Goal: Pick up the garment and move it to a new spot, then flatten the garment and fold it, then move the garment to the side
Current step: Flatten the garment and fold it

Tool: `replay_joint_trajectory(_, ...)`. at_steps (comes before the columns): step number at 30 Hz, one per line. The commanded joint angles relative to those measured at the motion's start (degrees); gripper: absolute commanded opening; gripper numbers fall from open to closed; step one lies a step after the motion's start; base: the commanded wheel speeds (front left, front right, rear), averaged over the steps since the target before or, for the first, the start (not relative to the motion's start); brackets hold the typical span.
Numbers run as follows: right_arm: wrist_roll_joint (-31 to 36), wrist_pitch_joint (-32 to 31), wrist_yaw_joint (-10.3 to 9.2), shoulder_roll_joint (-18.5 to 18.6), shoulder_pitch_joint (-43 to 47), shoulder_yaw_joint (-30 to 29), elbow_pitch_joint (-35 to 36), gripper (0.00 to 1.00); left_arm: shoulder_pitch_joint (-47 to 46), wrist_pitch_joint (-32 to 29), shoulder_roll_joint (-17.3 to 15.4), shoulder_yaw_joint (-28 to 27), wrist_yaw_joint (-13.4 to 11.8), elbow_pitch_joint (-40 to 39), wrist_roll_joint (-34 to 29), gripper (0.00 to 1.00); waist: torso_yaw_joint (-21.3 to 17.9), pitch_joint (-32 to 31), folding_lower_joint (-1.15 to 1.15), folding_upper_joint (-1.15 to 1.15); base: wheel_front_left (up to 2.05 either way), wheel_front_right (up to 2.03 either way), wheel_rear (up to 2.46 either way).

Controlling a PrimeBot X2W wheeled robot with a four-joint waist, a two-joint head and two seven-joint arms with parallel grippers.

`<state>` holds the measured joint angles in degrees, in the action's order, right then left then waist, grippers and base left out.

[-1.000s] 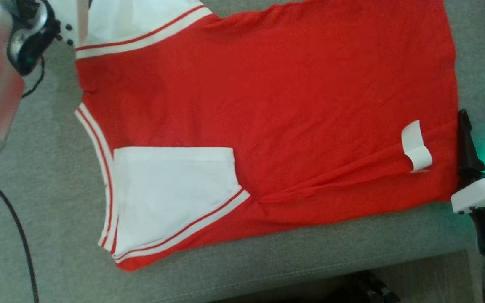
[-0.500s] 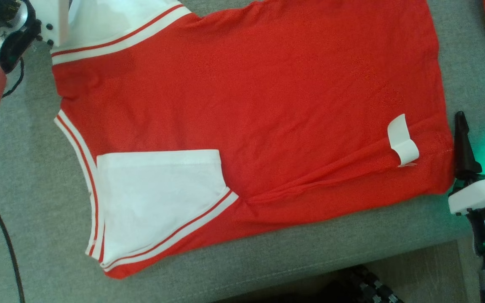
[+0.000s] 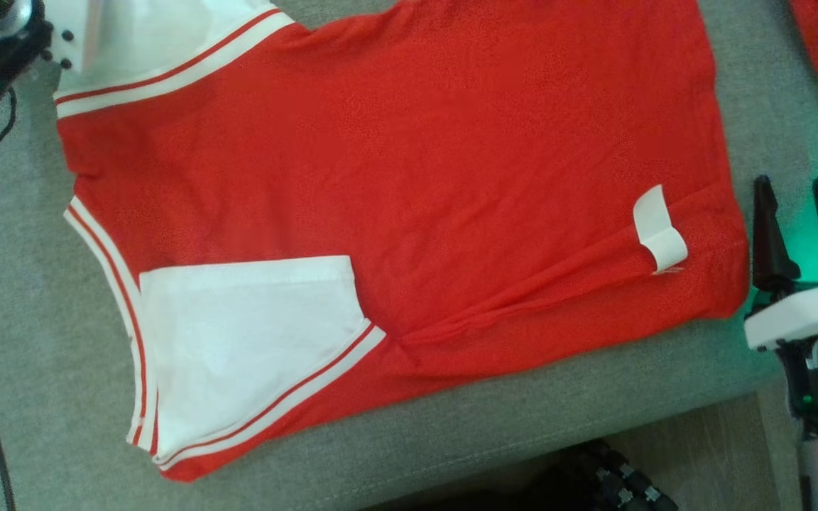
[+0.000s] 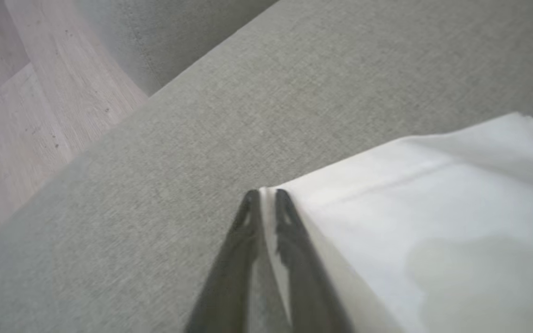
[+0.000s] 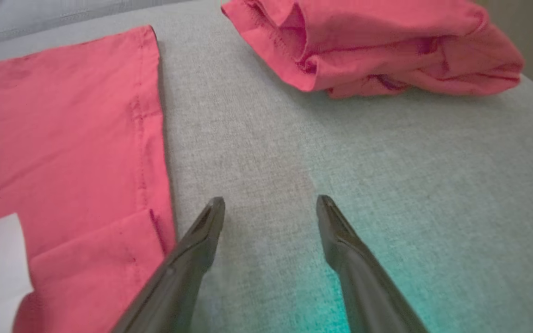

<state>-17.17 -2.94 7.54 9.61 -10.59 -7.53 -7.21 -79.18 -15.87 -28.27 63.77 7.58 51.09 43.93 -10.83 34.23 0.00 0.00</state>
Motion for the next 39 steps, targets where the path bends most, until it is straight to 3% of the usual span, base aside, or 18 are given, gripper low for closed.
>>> replay_joint_trajectory(1, -1.4, 0.1, -0.05, 1.3, -0.7, 1.4, 1.7, 1.0, -1.4, -1.0, -2.7, 0.3, -0.1, -1.0, 0.9, 0.0, -0.3, -0.2, 0.0, 0.0, 0.0, 0.0, 0.0)
replay_joint_trajectory(7, -3.6, -1.7, -0.05, 2.8, -4.7, 3.9, 4.1, 1.0, -1.9, 0.7, -4.2, 3.7, -0.1, -3.2, 3.3, 0.0, -0.3, -2.1, 0.0, 0.0, 0.0, 0.0, 0.0)
replay_joint_trajectory(12, -3.0, -7.6, -0.05, 4.3, -12.9, 8.1, 2.5, 1.0, -2.1, 3.8, -4.8, 5.9, -0.1, -5.7, 4.4, 0.0, 0.8, -4.9, 0.0, 0.0, 0.0, 0.0, 0.0)
replay_joint_trajectory(18, 0.2, -14.5, -0.05, 6.2, -25.1, 12.4, -8.7, 1.0, -2.0, 6.0, -5.6, 7.9, -0.1, -10.6, 5.0, 0.0, 3.6, -7.4, 0.0, 0.0, 0.0, 0.0, 0.0)
replay_joint_trajectory(27, 3.8, -17.7, -0.05, 7.9, -37.6, 14.9, -28.4, 1.0, -3.2, 6.9, -6.9, 9.1, -0.1, -20.0, 4.0, 0.0, 8.3, -6.9, 0.0, 0.0, 0.0, 0.0, 0.0)
replay_joint_trajectory(39, 3.5, -17.1, -0.05, 7.9, -46.6, 20.2, -42.0, 1.0, -3.2, 6.5, -8.2, 9.4, -0.1, -24.6, 3.8, 0.0, 9.5, -6.1, 0.0, 0.0, 0.0, 0.0, 0.0)
